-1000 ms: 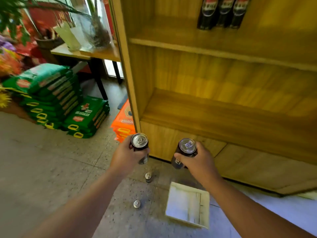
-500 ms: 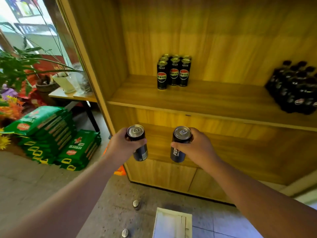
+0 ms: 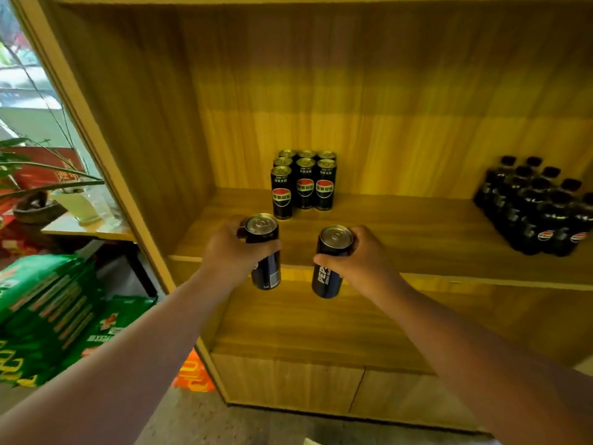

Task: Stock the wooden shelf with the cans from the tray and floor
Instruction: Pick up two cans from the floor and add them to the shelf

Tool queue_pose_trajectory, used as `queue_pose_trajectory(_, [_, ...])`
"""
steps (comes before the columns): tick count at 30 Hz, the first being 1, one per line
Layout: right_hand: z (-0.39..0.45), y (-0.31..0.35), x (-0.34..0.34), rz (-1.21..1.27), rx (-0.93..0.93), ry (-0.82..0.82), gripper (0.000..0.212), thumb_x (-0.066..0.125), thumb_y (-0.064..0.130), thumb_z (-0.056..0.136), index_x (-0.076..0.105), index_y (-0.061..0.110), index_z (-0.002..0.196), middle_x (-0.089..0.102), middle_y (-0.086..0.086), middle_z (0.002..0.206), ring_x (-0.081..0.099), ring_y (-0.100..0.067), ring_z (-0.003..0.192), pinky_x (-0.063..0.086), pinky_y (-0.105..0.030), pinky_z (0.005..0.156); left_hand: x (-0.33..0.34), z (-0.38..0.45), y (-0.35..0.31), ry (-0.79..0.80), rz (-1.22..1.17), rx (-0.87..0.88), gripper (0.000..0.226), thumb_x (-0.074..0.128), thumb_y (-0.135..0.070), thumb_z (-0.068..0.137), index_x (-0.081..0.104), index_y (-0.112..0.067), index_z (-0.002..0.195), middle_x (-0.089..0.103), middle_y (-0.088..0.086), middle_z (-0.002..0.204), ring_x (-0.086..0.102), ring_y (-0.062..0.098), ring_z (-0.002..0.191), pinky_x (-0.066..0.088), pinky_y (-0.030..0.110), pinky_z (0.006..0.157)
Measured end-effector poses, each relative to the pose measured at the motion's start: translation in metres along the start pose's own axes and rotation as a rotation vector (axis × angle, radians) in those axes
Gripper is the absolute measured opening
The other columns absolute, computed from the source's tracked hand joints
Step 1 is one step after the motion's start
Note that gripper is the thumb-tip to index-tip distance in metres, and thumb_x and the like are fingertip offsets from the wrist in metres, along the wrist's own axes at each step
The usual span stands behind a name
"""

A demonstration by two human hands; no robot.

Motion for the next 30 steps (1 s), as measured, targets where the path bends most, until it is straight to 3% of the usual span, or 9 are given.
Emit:
queue_pose_trajectory(4, [0.048,0.011,0.004,0.012,-0.005,-0.079,0.063,0.091,0.038,0.061,0.055,0.023,0.11,0.066,0.007,0.106,0.064,-0.014,0.096,0.048,-0.021,0.064,0.014,0.058,-0.013,-0.006,-0.014,0.117,0.062,0.089,-0.03,0.067,0.063,-0.019,0.122,0.065,-0.006,0.113,0.062,0.014,0.1,0.047,0.019,0.068])
queue_pose_trajectory(7, [0.079,0.019,0.007,0.046,-0.008,-0.108,0.062,0.091,0.034,0.062,0.056,0.022,0.112,0.067,0.007,0.107,0.065,-0.012,0.097,0.05,-0.02,0.068,0.028,0.099,-0.016,-0.004,-0.048,0.096,0.056,0.091,-0.036,0.058,0.064,-0.025,0.106,0.066,-0.01,0.101,0.067,0.019,0.099,0.057,0.037,0.081])
queue_pose_trajectory(9, [0.098,0.023,0.009,0.062,-0.017,-0.139,0.063,0.091,0.032,0.063,0.056,0.02,0.114,0.068,0.006,0.109,0.065,-0.013,0.099,0.054,-0.026,0.076,0.041,0.123,-0.015,0.016,-0.108,0.079,0.057,0.091,-0.045,0.05,0.062,-0.034,0.098,0.068,-0.012,0.097,0.069,0.018,0.093,0.059,0.045,0.079])
queue_pose_trajectory(12, [0.123,0.028,0.012,0.035,-0.015,-0.158,0.063,0.09,0.031,0.065,0.057,0.019,0.117,0.066,0.008,0.107,0.064,-0.012,0.097,0.052,-0.025,0.077,0.056,0.144,-0.015,0.05,-0.157,0.113,0.038,0.088,-0.015,0.067,0.061,-0.037,0.084,0.069,-0.02,0.077,0.068,-0.005,0.075,0.056,0.025,0.065])
queue_pose_trajectory(14, [0.139,0.027,0.014,0.016,-0.012,-0.164,0.06,0.089,0.032,0.065,0.056,0.021,0.114,0.065,0.008,0.105,0.064,-0.012,0.097,0.053,-0.026,0.077,0.066,0.153,-0.013,0.068,-0.143,0.154,0.036,0.084,-0.007,0.072,0.063,-0.034,0.082,0.069,-0.022,0.074,0.067,-0.004,0.069,0.05,0.02,0.063])
queue_pose_trajectory(16, [0.154,0.023,0.015,0.021,-0.009,-0.164,0.057,0.089,0.032,0.065,0.055,0.023,0.11,0.065,0.008,0.106,0.064,-0.014,0.099,0.056,-0.032,0.081,0.07,0.16,-0.014,0.036,-0.121,0.175,0.033,0.086,-0.014,0.071,0.062,-0.031,0.086,0.065,-0.019,0.082,0.062,-0.003,0.072,0.047,0.02,0.068])
queue_pose_trajectory(19, [0.172,0.013,0.016,0.035,0.003,-0.163,0.061,0.089,0.032,0.066,0.055,0.022,0.115,0.063,0.008,0.106,0.063,-0.015,0.102,0.055,-0.032,0.082,0.079,0.167,-0.01,-0.001,-0.115,0.188,0.039,0.086,-0.013,0.072,0.058,-0.036,0.088,0.06,-0.023,0.082,0.057,-0.014,0.068,0.042,0.008,0.064])
queue_pose_trajectory(24, [0.192,-0.003,0.015,0.021,0.029,-0.122,0.066,0.089,0.035,0.065,0.054,0.022,0.119,0.063,0.007,0.108,0.061,-0.013,0.1,0.052,-0.028,0.078,0.094,0.172,-0.003,-0.106,-0.071,0.137,0.044,0.087,-0.025,0.068,0.065,-0.025,0.105,0.064,-0.001,0.11,0.064,0.013,0.096,0.05,0.028,0.078])
queue_pose_trajectory(30, [0.206,-0.015,0.011,-0.004,0.002,-0.104,0.063,0.089,0.034,0.067,0.055,0.02,0.118,0.061,0.01,0.103,0.057,-0.009,0.094,0.049,-0.026,0.078,0.112,0.18,0.001,-0.133,-0.016,0.156,0.048,0.079,-0.047,0.059,0.068,-0.035,0.104,0.069,-0.007,0.105,0.067,0.008,0.095,0.058,0.035,0.082])
Point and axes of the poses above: each hand's wrist, its own z-axis towards the middle knuckle, its own x-axis out of the palm, y = z × x, the point moved 1 cm from there along z, towards the middle knuckle
